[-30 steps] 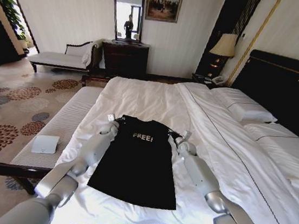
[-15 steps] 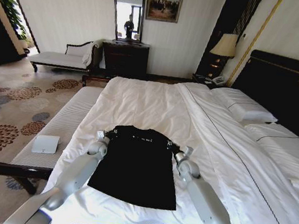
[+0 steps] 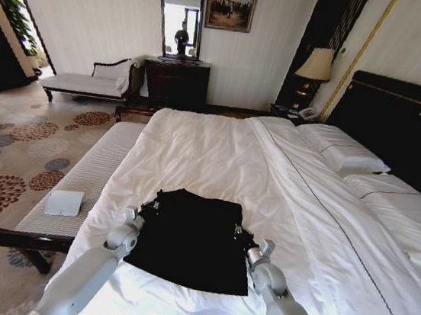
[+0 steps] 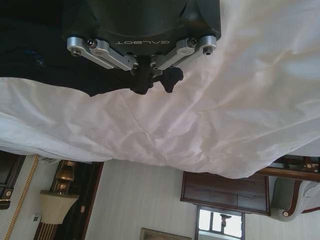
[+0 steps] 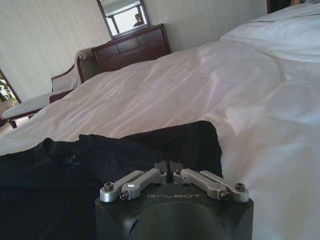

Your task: Fold the clothes on the bed.

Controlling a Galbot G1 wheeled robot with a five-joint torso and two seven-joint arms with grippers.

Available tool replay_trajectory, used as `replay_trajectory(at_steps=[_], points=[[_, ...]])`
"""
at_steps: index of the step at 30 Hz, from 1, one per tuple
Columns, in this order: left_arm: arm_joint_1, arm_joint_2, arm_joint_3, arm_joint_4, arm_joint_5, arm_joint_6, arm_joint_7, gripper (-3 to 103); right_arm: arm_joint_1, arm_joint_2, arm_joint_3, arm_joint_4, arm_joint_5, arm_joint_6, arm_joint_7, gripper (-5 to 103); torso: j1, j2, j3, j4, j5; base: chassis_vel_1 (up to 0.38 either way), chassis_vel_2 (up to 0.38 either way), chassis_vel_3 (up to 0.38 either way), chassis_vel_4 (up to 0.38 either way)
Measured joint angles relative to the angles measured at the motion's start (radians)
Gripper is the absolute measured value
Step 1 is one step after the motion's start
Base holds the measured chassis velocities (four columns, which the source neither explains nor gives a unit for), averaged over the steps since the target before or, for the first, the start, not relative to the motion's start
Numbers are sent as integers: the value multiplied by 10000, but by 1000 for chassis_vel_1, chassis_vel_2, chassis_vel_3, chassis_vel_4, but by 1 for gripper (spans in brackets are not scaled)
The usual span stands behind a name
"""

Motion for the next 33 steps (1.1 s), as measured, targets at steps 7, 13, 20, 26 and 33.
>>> replay_trajectory(at_steps=[7,13,20,26,33], points=[[522,283,-269,-422,-14,-209,18,3,-859,94,250,695,-250,95,-66,1,2,-3,2,-1,1,0,0,0,0],[1249,335,-599,-988,-17,-318,16,3,-1522,196,531,1132,-306,209,-97,1,2,-2,1,1,0,0,0,0,0],[2402,252,-987,-1685,297,-432,14,3,-2418,160,935,1372,-511,546,-247,1,1,-2,2,1,2,0,0,0,0],[2897,246,-1236,-1915,472,-570,25,3,-3043,240,1119,1676,-636,704,-314,1,2,-3,2,1,2,0,0,0,0],[3347,222,-1259,-2151,877,-682,8,3,-3876,509,1321,2182,-894,856,-383,1,1,-2,1,1,3,0,0,0,0]])
